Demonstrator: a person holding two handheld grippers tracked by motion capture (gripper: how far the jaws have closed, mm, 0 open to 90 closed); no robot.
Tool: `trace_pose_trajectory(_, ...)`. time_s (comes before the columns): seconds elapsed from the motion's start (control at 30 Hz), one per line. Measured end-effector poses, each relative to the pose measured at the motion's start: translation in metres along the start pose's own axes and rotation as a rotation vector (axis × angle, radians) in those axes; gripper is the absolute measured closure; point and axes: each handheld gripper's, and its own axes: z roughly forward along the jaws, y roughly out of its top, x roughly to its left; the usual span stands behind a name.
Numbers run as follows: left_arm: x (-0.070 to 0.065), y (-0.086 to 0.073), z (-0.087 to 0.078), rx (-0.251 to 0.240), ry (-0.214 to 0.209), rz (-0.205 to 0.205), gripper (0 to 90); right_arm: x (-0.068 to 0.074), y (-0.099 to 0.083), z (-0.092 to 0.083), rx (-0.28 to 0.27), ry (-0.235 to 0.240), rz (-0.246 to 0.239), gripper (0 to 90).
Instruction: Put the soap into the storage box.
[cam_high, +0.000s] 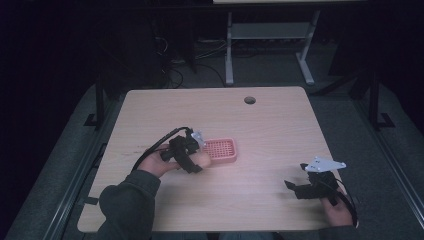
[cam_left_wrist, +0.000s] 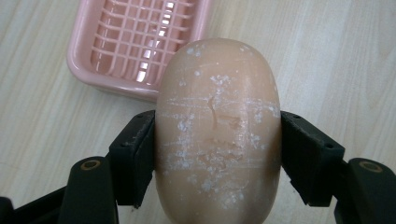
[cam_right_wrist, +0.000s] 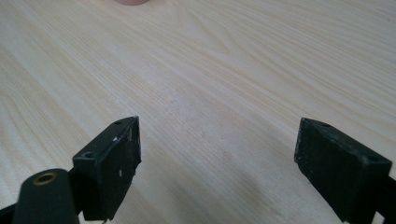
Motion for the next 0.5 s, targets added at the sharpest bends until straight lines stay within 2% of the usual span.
trace_pose_trajectory(0.5,0.0066,0.0084,0.0025,0.005,0.002,-0.003,32.3,-0.0004,-0.0004,0.0007,0.007,-0.001,-0.003,14.2)
